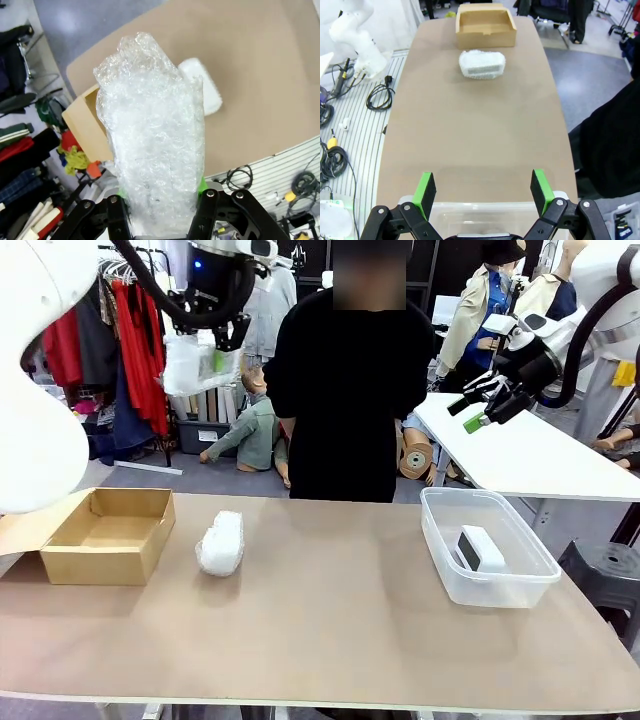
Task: Separate and place wrapped and unwrapped clocks.
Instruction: If the picked Digital clock is wrapped, place it in the Package Box ; if not, place it in the Organizing box.
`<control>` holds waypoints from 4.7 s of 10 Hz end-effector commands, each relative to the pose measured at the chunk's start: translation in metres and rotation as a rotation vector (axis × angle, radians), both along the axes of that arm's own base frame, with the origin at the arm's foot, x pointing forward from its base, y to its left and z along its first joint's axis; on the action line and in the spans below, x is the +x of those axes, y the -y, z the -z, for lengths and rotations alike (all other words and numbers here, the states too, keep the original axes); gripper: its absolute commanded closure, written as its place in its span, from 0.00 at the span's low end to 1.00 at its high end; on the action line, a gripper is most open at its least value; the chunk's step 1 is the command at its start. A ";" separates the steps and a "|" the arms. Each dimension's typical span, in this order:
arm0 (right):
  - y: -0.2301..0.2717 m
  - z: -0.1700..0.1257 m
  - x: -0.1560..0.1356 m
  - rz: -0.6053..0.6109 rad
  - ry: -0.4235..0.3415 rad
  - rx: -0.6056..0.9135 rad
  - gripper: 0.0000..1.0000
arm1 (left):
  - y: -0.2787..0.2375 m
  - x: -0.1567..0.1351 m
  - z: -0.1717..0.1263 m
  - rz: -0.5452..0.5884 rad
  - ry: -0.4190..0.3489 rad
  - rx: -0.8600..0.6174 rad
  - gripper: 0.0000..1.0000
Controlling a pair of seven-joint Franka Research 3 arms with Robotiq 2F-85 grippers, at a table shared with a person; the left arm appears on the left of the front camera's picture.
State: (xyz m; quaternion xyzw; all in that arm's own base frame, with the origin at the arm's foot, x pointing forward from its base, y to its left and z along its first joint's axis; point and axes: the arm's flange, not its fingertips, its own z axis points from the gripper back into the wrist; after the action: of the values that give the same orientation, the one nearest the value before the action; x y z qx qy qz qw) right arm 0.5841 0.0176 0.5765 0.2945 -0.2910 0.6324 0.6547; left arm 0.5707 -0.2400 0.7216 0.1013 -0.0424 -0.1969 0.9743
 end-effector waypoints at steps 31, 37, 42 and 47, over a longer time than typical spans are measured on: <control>0.000 -0.001 -0.001 -0.002 0.001 0.000 0.00 | -0.221 0.023 0.253 -0.359 0.242 -0.045 1.00; 0.000 -0.001 -0.001 -0.002 0.001 0.000 0.00 | -0.220 0.027 0.268 -0.342 0.195 -0.017 1.00; 0.000 -0.001 -0.001 -0.002 0.001 0.000 0.00 | -0.223 0.028 0.284 -0.375 0.162 0.023 1.00; 0.000 -0.001 -0.001 -0.002 0.001 0.000 0.00 | -0.238 0.029 0.319 -0.378 0.135 0.077 1.00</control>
State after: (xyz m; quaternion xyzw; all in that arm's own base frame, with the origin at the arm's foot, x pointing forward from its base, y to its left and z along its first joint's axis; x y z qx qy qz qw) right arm 0.5842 0.0176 0.5767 0.2946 -0.2909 0.6325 0.6546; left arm 0.6021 -0.0058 0.4083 0.1426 -0.0749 -0.0089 0.9869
